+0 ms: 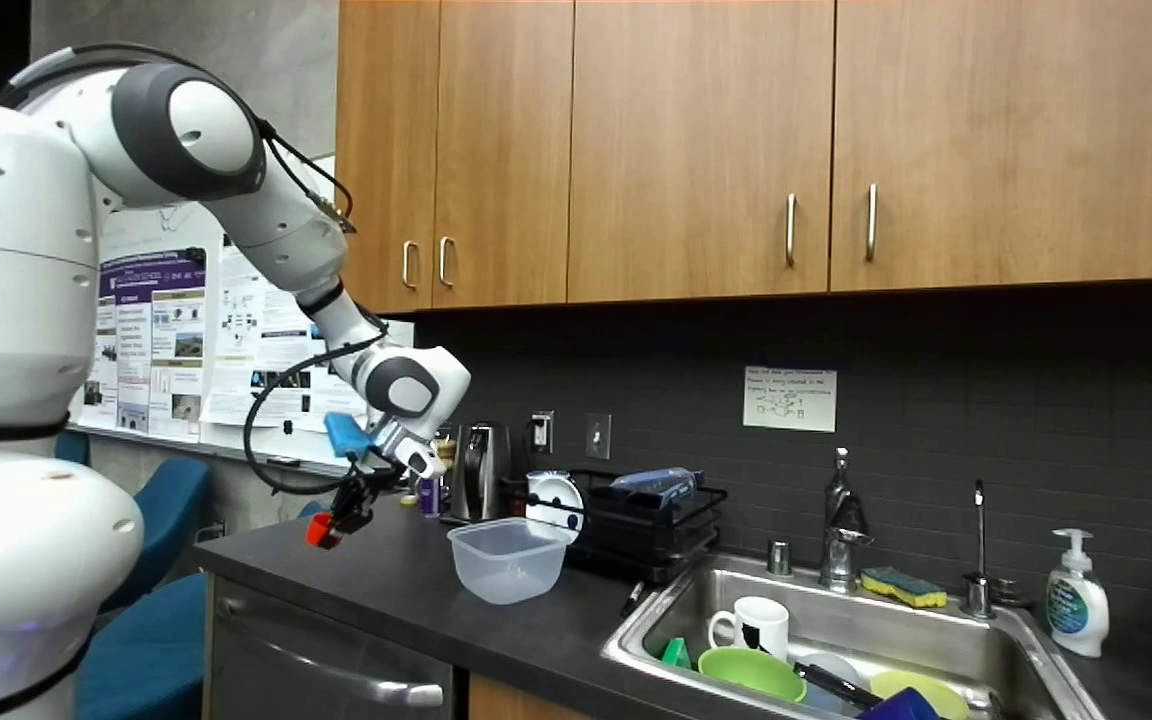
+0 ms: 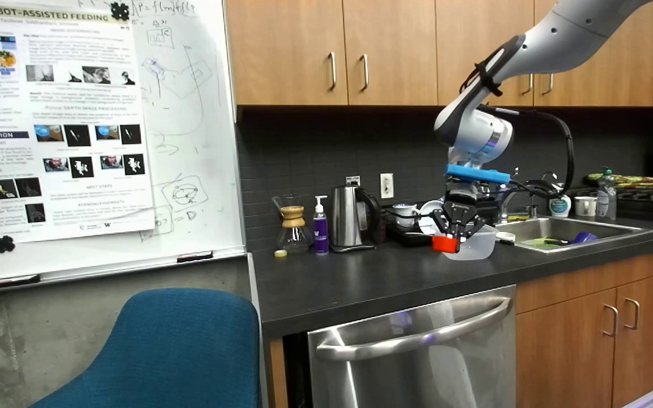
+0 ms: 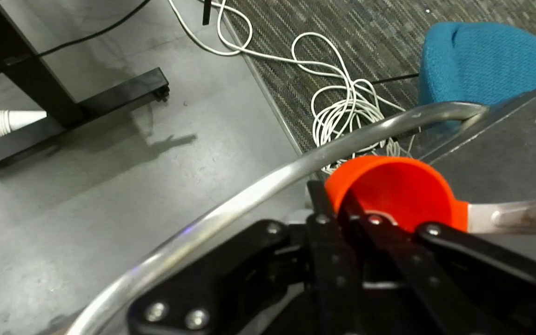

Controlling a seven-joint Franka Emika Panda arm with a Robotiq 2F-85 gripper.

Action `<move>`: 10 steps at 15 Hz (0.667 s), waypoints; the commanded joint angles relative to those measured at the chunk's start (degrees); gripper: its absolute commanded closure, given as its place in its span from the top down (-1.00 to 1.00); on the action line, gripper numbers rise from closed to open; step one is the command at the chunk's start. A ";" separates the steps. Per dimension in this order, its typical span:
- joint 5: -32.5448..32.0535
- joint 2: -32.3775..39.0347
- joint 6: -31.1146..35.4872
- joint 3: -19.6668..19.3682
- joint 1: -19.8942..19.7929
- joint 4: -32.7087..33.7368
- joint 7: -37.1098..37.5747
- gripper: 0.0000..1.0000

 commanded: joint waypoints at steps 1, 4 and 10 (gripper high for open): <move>-3.16 1.68 -1.80 -1.21 -0.88 5.23 0.01 -0.96; -2.53 1.99 -1.49 -2.60 -2.17 7.20 -1.68 -0.96; -1.18 3.03 -1.43 -4.65 -4.36 9.38 -4.85 -0.96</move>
